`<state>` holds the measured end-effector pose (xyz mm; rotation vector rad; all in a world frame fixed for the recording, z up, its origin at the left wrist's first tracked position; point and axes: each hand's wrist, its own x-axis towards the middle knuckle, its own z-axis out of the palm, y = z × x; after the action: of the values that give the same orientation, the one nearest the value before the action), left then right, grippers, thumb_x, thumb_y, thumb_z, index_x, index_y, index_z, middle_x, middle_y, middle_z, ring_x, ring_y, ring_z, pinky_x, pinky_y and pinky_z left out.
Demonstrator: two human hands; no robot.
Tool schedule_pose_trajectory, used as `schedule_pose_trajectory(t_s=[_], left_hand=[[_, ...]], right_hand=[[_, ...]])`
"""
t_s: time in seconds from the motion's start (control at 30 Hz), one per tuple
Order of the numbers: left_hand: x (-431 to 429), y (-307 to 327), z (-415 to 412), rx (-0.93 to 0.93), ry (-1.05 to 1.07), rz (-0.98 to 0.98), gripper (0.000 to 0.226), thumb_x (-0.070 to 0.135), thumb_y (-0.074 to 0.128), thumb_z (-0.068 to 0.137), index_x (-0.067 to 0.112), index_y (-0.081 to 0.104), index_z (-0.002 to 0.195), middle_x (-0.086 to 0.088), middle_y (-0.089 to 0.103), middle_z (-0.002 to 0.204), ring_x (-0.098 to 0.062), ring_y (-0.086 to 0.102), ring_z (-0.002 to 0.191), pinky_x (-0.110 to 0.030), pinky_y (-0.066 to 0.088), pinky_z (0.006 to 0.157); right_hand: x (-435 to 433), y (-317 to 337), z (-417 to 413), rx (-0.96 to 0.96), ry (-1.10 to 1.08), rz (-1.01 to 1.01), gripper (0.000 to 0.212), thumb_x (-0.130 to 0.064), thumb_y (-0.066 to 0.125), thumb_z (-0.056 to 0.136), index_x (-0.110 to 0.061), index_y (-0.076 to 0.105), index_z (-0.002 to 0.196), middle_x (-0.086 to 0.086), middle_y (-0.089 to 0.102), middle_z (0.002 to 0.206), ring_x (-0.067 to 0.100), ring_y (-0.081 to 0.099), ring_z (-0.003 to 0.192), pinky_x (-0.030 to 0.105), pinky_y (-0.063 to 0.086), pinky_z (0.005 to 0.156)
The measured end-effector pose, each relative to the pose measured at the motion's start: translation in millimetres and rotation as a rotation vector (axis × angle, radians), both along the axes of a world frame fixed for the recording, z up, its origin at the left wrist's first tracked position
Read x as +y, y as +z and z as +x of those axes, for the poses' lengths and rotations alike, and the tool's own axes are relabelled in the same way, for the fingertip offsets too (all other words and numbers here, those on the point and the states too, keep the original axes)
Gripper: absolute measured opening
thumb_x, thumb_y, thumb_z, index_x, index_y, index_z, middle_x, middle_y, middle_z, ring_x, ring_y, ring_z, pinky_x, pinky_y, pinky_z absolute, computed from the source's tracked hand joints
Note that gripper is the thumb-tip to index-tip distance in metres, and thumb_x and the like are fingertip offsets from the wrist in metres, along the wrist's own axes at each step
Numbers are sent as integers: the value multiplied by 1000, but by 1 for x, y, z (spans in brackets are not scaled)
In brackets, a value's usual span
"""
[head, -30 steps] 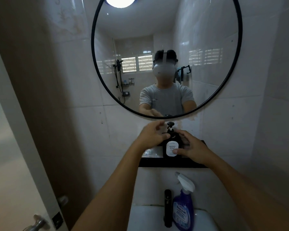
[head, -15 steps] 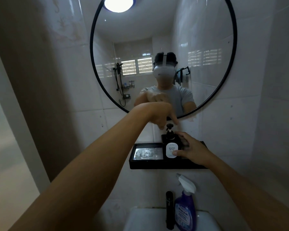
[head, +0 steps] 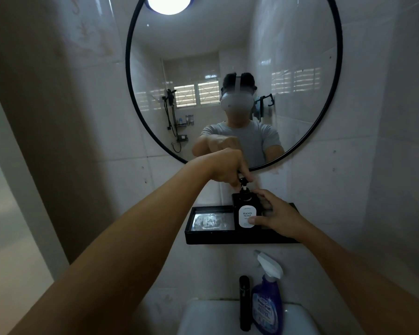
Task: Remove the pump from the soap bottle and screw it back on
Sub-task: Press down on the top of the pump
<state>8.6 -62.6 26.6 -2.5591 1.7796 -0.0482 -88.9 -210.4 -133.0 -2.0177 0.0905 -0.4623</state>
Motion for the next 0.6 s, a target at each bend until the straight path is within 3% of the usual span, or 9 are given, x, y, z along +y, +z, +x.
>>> schedule_pose_trajectory(t_s=[0.2, 0.33, 0.5, 0.6], left_hand=[[-2, -5, 2, -7, -8, -51, 40, 20, 76, 86, 19, 72, 126, 1, 70, 117, -12, 57, 100, -23, 43, 90], [-4, -6, 2, -20, -16, -57, 38, 24, 76, 86, 19, 73, 124, 8, 64, 101, -10, 56, 97, -19, 36, 83], [-6, -8, 2, -6, 0, -65, 38, 24, 76, 86, 19, 74, 123, 2, 72, 116, -9, 56, 96, -18, 37, 82], [-4, -6, 1, 4, 16, -73, 43, 25, 77, 85, 20, 71, 127, 2, 72, 120, -13, 60, 106, -19, 37, 84]], right_hand=[[0, 0, 0, -2, -10, -8, 75, -14, 82, 75, -32, 43, 136, -26, 54, 112, -11, 57, 100, 7, 50, 78], [-1, -1, 1, -6, 1, 9, 77, -13, 82, 75, -29, 42, 138, -16, 56, 119, -6, 58, 104, 11, 52, 82], [-2, -2, 2, -9, 7, 8, 79, -14, 82, 75, -30, 41, 139, -11, 55, 125, 1, 59, 110, 15, 51, 87], [-2, -2, 2, -5, 8, 11, 79, -15, 82, 75, -31, 40, 140, -9, 55, 126, -1, 59, 106, 14, 52, 84]])
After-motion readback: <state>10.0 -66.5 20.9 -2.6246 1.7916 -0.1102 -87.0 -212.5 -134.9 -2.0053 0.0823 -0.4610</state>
